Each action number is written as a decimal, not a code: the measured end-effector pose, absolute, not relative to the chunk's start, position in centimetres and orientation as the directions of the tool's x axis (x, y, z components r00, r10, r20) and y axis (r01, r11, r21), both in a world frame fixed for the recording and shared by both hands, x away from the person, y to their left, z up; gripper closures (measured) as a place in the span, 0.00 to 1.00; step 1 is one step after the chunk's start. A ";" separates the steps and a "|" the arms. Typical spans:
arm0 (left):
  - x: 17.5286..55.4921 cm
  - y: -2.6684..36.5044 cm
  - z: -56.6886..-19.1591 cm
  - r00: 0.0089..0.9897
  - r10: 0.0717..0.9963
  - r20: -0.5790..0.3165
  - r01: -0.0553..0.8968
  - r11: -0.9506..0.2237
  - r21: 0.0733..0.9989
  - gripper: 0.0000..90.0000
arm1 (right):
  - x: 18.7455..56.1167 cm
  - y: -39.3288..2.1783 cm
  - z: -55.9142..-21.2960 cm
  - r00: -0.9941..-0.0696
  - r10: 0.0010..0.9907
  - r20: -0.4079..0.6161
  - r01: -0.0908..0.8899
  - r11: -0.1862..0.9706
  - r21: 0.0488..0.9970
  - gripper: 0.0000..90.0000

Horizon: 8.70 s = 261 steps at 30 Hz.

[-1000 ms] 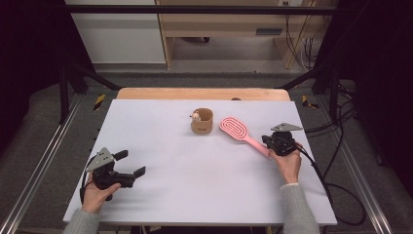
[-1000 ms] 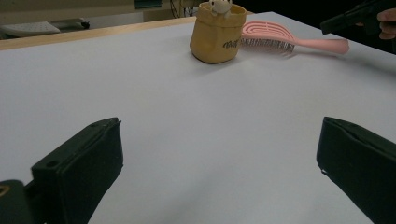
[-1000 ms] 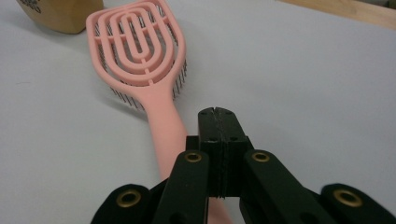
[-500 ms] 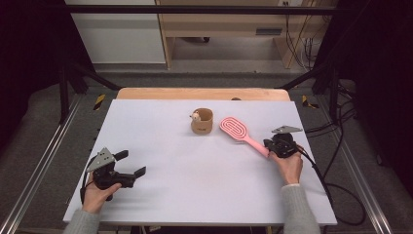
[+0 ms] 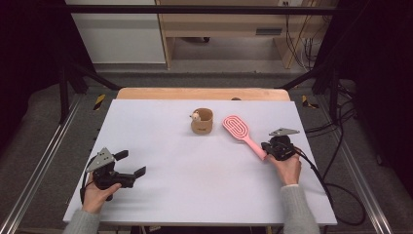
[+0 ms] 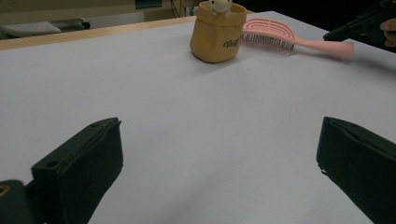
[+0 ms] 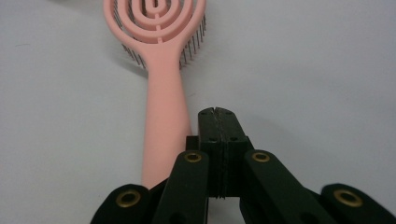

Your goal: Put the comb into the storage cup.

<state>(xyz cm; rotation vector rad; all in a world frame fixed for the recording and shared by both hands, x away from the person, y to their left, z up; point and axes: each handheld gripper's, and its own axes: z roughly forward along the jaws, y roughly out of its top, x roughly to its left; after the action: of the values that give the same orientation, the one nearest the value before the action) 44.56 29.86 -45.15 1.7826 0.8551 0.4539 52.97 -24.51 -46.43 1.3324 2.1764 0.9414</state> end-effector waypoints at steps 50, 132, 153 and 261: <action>44.6 29.9 -45.2 0.669 0.737 -0.097 0.339 -0.186 0.922 0.01 | 53.1 -22.6 -42.2 -0.522 0.853 0.007 0.506 0.304 0.807 0.02; 44.7 29.9 -45.4 0.667 0.739 -0.099 0.345 -0.188 0.919 0.01 | 57.6 -19.6 -46.9 -0.549 0.836 -0.007 0.639 0.425 0.641 0.75; 44.7 29.9 -45.3 0.667 0.738 -0.100 0.344 -0.186 0.920 0.01 | 57.5 -19.8 -46.6 -0.506 0.862 0.034 0.683 0.377 0.626 0.77; 43.7 24.8 -42.6 0.676 0.727 -0.120 0.348 -0.172 0.922 0.01 | 48.4 -15.6 -41.0 -0.778 0.614 0.133 0.413 0.341 0.844 0.77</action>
<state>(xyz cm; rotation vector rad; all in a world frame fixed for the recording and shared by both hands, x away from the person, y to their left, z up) 43.68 24.76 -42.60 1.7753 0.8613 0.4244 48.36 -15.61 -40.98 0.9325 2.3939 1.4125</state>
